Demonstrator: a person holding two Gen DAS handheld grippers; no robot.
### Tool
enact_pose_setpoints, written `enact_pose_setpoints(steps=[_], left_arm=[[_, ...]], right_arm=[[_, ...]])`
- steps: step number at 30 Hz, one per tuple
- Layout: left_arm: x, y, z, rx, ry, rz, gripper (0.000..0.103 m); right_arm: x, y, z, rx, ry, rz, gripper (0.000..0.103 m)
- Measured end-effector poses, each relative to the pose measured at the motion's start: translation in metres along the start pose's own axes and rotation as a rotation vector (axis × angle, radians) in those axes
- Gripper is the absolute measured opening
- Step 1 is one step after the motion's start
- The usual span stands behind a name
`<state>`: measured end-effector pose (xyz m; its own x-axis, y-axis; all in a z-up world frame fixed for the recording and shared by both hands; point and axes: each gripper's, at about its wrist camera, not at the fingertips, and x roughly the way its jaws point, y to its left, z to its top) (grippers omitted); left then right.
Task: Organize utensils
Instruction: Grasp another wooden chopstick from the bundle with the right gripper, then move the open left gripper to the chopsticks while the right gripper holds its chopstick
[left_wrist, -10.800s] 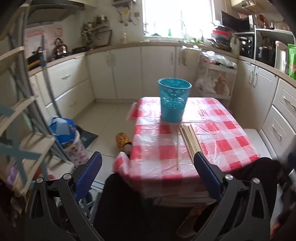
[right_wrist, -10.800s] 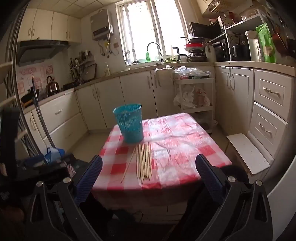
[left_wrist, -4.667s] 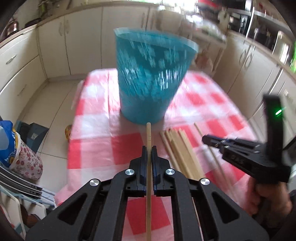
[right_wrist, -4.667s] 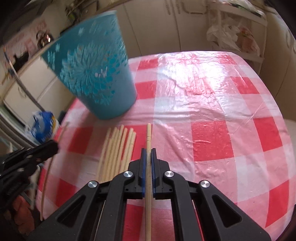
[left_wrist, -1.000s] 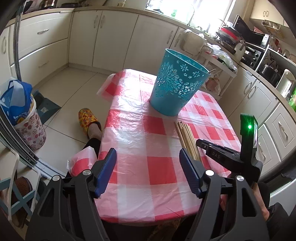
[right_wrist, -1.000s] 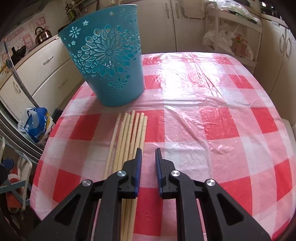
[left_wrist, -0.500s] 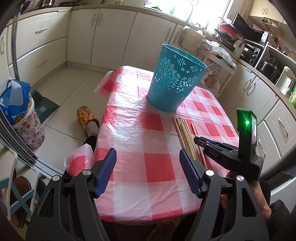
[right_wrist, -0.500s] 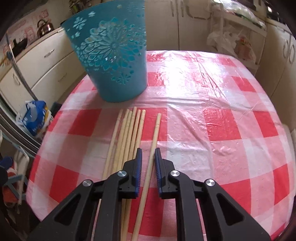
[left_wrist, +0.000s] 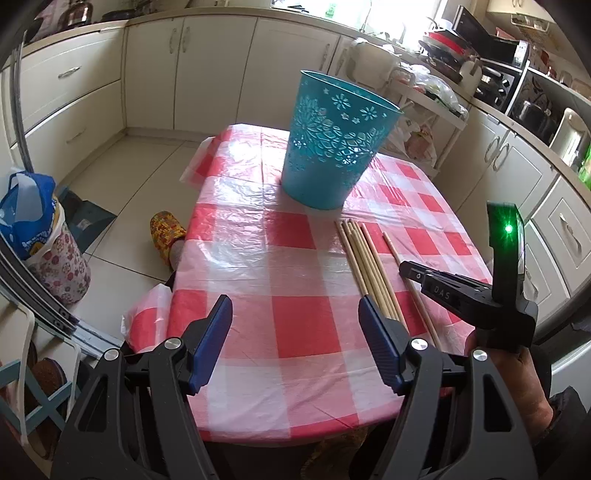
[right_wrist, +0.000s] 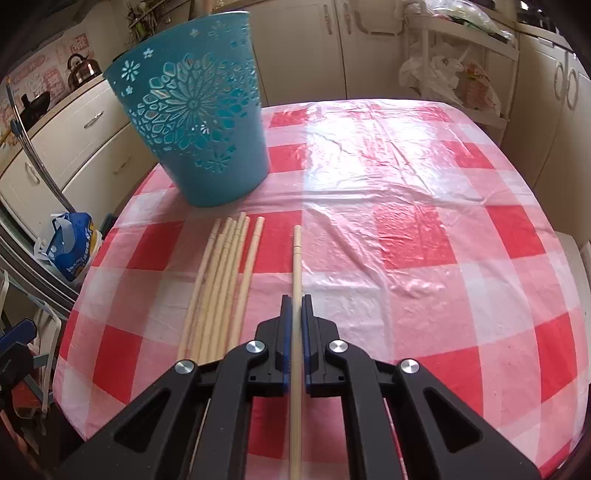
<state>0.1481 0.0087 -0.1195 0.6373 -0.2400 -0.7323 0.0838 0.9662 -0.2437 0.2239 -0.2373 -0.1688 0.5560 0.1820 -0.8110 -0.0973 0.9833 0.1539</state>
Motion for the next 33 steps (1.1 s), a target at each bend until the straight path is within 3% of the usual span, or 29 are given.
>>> enact_pose_setpoints(steps=[16, 27, 33], left_arm=[[0.001, -0.042, -0.003, 0.077, 0.006, 0.012, 0.07], [0.017, -0.037, -0.002, 0.065, 0.028, 0.034, 0.07], [0.041, -0.026, 0.006, 0.01, 0.051, 0.043, 0.07]], right_arm=[[-0.013, -0.017, -0.015, 0.036, -0.032, 0.016, 0.006], [-0.014, -0.019, -0.016, 0.048, -0.034, 0.029, 0.006], [-0.013, -0.021, -0.015, 0.068, -0.03, 0.044, 0.006]])
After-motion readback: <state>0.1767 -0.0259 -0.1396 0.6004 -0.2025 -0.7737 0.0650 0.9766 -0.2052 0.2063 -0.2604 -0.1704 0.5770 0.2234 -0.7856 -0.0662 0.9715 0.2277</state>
